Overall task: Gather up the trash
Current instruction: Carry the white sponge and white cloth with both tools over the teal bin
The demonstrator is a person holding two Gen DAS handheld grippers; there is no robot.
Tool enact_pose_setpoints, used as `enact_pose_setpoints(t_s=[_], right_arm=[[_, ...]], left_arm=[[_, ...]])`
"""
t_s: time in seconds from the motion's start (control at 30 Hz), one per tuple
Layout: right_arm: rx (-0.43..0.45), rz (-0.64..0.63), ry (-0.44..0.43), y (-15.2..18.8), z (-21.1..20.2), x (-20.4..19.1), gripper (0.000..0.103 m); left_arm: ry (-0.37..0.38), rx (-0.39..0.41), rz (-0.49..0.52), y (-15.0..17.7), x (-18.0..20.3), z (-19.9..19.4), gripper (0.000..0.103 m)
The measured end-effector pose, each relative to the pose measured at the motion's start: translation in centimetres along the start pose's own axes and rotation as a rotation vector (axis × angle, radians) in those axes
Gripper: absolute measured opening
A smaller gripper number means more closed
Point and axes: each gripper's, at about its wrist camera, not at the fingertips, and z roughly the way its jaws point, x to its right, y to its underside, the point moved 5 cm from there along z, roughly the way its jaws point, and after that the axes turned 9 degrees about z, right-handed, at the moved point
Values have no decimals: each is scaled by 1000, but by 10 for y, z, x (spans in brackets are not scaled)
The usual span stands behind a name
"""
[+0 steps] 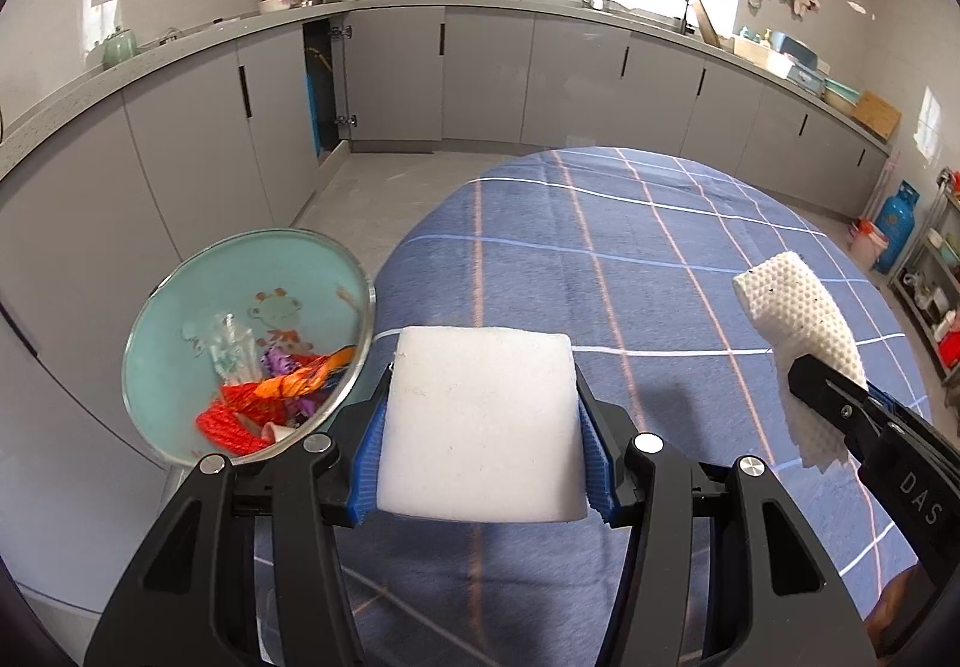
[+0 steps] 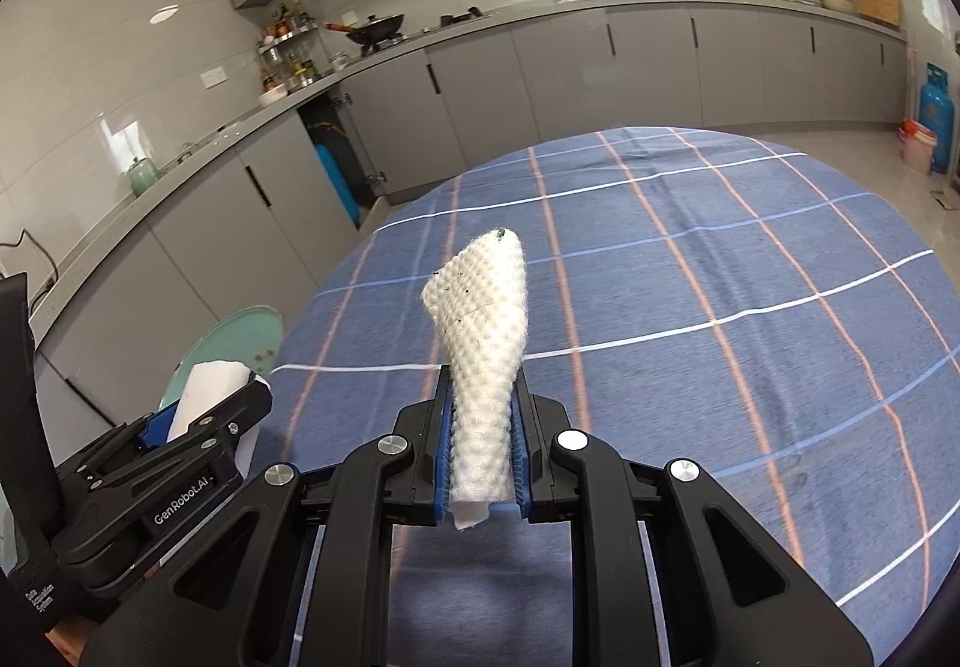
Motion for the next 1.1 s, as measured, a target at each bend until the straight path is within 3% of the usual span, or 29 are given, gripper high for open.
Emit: enact_pose_setpoints(t_s=[0.53, 1.1], right_arm=[[-31, -104, -55, 22, 11, -66, 17], [-134, -261, -174, 45, 52, -161, 18]], left_arm=[[-39, -2, -76, 18, -59, -6, 52], [-159, -34, -263, 40, -169, 2, 52]])
